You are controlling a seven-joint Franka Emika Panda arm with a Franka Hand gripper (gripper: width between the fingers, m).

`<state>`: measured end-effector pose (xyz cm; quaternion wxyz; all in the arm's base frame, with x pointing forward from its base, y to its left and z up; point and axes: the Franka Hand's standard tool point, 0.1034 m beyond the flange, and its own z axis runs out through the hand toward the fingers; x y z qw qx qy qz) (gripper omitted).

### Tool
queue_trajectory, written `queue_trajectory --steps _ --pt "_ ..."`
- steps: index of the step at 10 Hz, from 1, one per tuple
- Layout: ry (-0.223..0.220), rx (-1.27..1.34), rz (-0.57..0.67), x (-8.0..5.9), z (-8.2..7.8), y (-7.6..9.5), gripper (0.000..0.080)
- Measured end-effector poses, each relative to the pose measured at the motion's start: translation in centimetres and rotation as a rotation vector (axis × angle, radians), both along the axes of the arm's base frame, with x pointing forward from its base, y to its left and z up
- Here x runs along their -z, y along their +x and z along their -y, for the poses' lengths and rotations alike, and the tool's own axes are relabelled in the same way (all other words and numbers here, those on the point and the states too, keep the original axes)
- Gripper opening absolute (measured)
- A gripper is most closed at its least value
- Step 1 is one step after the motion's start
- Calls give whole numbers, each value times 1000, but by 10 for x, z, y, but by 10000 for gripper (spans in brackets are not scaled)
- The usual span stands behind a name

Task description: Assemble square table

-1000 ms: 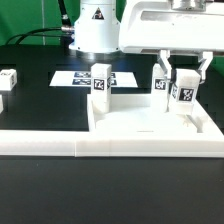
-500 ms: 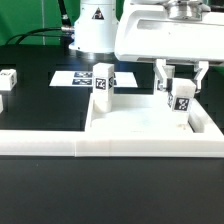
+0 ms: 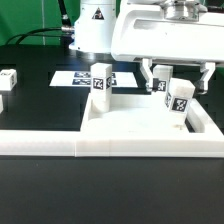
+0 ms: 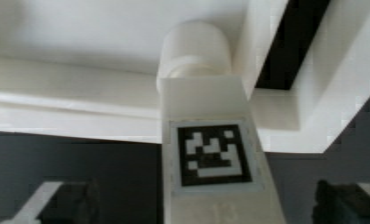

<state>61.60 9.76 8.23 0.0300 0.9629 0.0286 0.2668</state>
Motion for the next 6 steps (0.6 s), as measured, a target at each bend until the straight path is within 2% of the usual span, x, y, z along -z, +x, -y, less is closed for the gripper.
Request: queue_trajectory --steps 1,6 --pt "0 0 0 0 0 0 637" --pt "0 0 0 0 0 0 649"
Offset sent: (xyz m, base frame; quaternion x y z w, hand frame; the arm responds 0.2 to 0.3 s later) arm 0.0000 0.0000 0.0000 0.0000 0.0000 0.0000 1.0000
